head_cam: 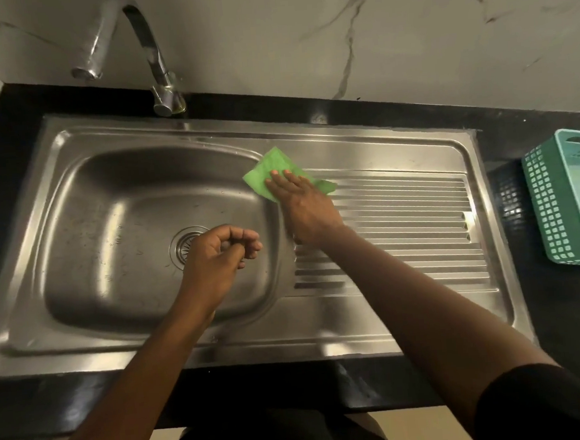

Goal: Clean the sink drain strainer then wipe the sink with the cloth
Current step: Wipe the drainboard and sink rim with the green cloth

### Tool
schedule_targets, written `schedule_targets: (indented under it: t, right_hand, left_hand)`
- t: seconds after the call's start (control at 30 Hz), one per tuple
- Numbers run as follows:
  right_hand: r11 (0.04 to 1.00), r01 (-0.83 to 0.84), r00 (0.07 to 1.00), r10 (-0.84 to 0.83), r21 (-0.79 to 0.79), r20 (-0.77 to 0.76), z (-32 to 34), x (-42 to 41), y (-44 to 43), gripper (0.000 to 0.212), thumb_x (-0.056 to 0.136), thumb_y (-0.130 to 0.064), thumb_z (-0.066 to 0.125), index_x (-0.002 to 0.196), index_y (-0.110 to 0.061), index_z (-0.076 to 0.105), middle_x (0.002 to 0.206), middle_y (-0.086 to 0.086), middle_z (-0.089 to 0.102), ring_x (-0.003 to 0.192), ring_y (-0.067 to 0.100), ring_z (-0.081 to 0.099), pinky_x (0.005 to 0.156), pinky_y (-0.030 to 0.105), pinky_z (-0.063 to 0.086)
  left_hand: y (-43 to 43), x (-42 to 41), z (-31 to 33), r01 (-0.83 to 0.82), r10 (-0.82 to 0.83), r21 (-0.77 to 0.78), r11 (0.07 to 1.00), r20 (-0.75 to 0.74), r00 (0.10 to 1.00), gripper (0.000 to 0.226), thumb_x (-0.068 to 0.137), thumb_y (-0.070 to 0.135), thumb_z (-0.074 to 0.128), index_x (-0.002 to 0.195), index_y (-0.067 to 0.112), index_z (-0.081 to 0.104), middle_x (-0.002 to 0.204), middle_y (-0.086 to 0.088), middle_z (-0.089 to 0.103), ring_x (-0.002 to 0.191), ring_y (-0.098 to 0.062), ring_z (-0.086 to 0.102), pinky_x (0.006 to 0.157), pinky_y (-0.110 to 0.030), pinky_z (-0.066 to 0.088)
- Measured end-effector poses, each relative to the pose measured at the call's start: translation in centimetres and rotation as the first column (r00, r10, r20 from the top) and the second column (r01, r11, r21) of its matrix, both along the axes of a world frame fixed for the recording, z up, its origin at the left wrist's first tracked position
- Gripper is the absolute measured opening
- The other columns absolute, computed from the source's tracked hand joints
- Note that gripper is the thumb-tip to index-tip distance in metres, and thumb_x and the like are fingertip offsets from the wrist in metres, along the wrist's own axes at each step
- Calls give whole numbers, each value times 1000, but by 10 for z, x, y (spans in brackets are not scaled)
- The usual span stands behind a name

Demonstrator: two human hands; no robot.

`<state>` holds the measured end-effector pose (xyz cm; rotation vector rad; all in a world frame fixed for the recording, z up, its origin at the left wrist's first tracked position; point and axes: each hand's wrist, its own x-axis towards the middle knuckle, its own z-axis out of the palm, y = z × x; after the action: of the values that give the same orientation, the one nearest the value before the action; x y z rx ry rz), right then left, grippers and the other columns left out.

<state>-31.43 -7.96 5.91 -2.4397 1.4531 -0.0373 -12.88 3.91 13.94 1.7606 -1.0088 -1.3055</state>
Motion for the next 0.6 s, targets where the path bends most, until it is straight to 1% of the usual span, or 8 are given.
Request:
schedule_targets:
  t: [0.07,0.17,0.27,0.37,0.43,0.47,0.53,0.6]
  right_hand:
    - [999,44,999,-44,-6,17,-2,-26,-10,73,93,-10,61,161,-19,36,168,4,33,157,27,28,126,46,28]
    - [973,228,973,-228,-22,24,-4,-60,-25,67,95,-16,64,158,-17,43,165,4,39,155,28,32,126,44,31]
    - [891,443,896,-443,-98,25,-5,-93,-42,53,98,-20,61,151,-14,53,157,11,51,147,36,43,123,42,36]
    - [638,766,643,-762,-76,78,4,-103,-56,47,94,-20,60,140,-26,61,137,17,59,121,43,60,105,41,49]
    - [473,880,463,-871,29,163,11,-85,-64,44,94,-16,58,136,-26,63,132,17,56,117,38,59,103,37,49]
    - [439,895,416,-884,75,211,13,-72,-69,42,93,-12,59,134,-22,65,134,15,55,119,35,57,104,36,48]
    - [455,880,404,-869,138,287,14,-38,-78,38,93,-5,59,129,-16,67,136,12,56,121,30,57,103,36,48]
    - [554,817,484,-809,160,333,16,2,-81,34,92,-4,59,124,-12,68,133,12,58,116,29,61,101,35,50]
  left_hand:
    - [0,3,-1,-5,5,2,1000,-4,1000,32,92,-9,50,99,8,75,90,-7,81,94,-32,75,89,-52,58]
    - [0,9,-4,-8,8,5,1000,-10,1000,32,92,-8,50,98,10,76,89,-5,81,92,-29,75,87,-50,59]
    - [2,13,-7,-33,33,6,999,-28,999,32,91,-9,50,97,10,76,88,-5,81,93,-32,75,83,-44,58]
    - [2,19,-9,-43,44,6,999,-44,998,33,91,-9,51,95,13,76,87,-4,81,91,-30,75,82,-42,57]
    - [2,22,-11,-50,50,13,999,-53,997,36,91,-9,50,92,16,76,85,-2,81,87,-25,76,81,-42,57]
    - [1,24,-11,-59,60,16,998,-59,996,37,90,-10,50,91,17,75,85,-3,81,85,-22,75,80,-40,56]
    - [0,27,-12,-74,75,22,997,-65,995,38,90,-11,50,90,17,75,85,-6,80,84,-22,74,80,-40,56]
    - [1,31,-12,-78,79,26,997,-58,995,36,91,-11,50,92,15,76,87,-7,80,88,-26,76,83,-42,58]
